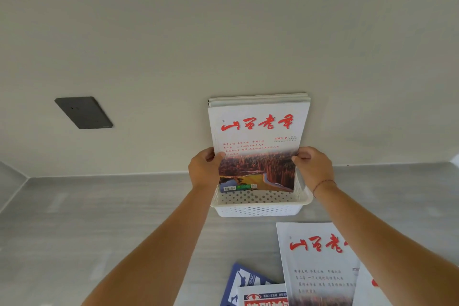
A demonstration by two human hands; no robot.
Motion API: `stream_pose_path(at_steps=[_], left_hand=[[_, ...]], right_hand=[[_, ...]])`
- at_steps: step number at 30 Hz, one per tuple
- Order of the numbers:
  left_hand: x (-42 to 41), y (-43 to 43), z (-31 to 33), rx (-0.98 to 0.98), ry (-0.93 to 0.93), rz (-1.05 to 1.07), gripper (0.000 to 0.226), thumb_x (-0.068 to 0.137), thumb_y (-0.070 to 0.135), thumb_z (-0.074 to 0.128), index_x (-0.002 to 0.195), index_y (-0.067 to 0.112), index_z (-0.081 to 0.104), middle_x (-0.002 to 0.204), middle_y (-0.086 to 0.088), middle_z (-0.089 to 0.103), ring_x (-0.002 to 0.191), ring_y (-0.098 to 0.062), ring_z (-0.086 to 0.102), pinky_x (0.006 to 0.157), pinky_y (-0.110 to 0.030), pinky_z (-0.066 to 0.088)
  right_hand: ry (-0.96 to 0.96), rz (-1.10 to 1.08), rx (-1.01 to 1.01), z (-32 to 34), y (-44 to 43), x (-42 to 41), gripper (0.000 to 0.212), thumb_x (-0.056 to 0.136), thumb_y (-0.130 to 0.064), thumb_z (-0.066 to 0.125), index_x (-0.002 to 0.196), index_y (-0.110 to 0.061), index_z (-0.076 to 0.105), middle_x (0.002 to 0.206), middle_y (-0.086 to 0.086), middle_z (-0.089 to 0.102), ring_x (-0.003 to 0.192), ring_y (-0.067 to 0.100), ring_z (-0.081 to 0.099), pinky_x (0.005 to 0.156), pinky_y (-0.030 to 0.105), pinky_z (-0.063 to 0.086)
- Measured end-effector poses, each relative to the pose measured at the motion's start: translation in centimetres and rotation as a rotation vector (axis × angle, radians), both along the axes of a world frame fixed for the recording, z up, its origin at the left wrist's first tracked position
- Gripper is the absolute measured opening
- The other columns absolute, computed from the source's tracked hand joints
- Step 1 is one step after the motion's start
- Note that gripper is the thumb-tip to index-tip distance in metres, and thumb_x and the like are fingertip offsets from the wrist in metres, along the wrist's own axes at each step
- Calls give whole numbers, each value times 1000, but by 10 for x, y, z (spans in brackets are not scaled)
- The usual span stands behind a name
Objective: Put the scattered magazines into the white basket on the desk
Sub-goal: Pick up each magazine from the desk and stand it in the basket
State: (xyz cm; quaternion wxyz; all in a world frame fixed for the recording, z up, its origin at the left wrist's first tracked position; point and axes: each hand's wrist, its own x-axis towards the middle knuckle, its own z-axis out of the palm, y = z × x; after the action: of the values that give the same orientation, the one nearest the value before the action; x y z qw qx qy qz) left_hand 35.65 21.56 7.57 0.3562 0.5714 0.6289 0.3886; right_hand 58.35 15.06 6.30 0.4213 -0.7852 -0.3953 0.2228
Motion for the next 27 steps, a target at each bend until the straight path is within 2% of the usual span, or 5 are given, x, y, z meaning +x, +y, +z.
stream_pose_path(at_steps=[3, 5, 7, 17, 27], left_hand=[[-5, -5, 1, -41, 4, -7, 3, 86, 28, 62, 83, 30, 62, 95, 2, 69, 84, -20, 62, 73, -31, 51], [-11, -9, 1, -89, -1, 10, 37, 84, 32, 64, 118, 16, 61, 119, -3, 65, 104, -21, 61, 86, -31, 47], [-22, -19, -1, -112, -13, 42, 52, 83, 34, 66, 129, 12, 53, 127, -5, 61, 114, -20, 58, 92, -29, 42], [-48, -141, -40, -114, 55, 45, 38, 82, 26, 67, 118, 18, 56, 122, -3, 53, 109, -16, 51, 88, -28, 42], [31, -255, -51, -363, 14, -471, 35, 83, 33, 64, 114, 19, 56, 111, 4, 56, 96, -11, 54, 73, -20, 42]], right_hand=[[16, -12, -1, 2, -5, -1, 29, 86, -19, 60, 113, -11, 62, 115, 8, 66, 105, 24, 60, 89, 32, 44], [25, -17, 12, 4, -11, -2, 35, 85, -20, 61, 119, -10, 58, 120, 9, 63, 107, 23, 59, 91, 32, 44], [5, -14, 26, 6, -21, -3, 37, 85, -21, 62, 120, -10, 56, 122, 8, 61, 109, 21, 58, 89, 29, 42], [-75, -74, -122, -27, -171, -38, 37, 85, -25, 63, 119, -12, 55, 126, 10, 52, 116, 27, 52, 97, 37, 43], [-115, -438, -380, -42, -332, -32, 47, 79, -31, 68, 121, -16, 54, 132, 8, 49, 119, 29, 47, 102, 47, 40]])
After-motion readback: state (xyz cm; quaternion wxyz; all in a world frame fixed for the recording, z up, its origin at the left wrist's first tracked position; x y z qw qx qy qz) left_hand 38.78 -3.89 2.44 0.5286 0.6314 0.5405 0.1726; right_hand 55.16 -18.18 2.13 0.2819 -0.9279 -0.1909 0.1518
